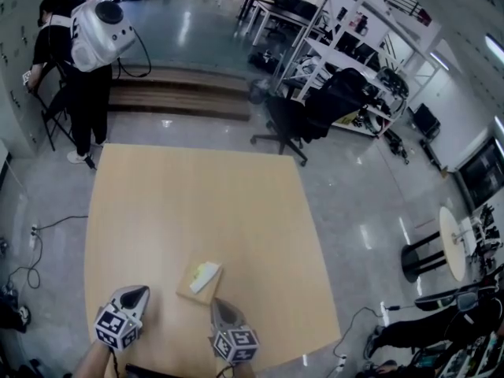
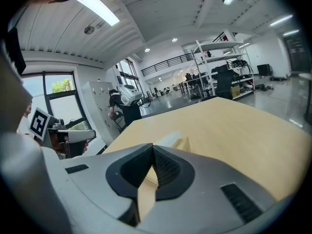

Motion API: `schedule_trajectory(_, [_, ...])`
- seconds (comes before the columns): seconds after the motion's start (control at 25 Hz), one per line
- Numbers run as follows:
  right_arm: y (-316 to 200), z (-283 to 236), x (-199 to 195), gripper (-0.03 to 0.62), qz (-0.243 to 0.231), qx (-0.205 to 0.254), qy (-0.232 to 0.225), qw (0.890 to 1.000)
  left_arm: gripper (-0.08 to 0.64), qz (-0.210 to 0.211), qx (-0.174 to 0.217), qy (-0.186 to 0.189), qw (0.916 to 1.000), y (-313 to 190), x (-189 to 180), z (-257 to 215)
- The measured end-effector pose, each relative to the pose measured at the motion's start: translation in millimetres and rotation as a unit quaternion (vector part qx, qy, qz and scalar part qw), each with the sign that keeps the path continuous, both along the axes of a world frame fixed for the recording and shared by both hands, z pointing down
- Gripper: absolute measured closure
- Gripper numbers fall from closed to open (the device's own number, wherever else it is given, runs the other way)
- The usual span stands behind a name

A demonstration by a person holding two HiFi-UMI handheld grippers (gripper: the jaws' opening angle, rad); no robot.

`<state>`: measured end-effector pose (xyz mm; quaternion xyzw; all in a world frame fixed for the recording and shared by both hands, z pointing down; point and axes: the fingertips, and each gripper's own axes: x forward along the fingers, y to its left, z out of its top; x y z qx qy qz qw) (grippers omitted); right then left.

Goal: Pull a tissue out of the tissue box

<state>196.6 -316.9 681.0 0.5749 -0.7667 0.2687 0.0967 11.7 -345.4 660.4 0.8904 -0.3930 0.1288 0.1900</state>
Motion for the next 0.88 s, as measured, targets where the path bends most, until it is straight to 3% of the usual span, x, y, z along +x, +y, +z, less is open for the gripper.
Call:
schedule_trajectory(0.56, [-21,19,-14,0.574,-0.004,-0.020,-0.010,1.000,0.552,0.003,-0.011,-0.001,0.9999,-1,3,5])
schedule_trajectory(0.88, [-24,26,-32,0.459,-0.033,-0.035,-0.013,0.999,0.552,-0.001,-0.016,0.003,0.9999,1,-6,7])
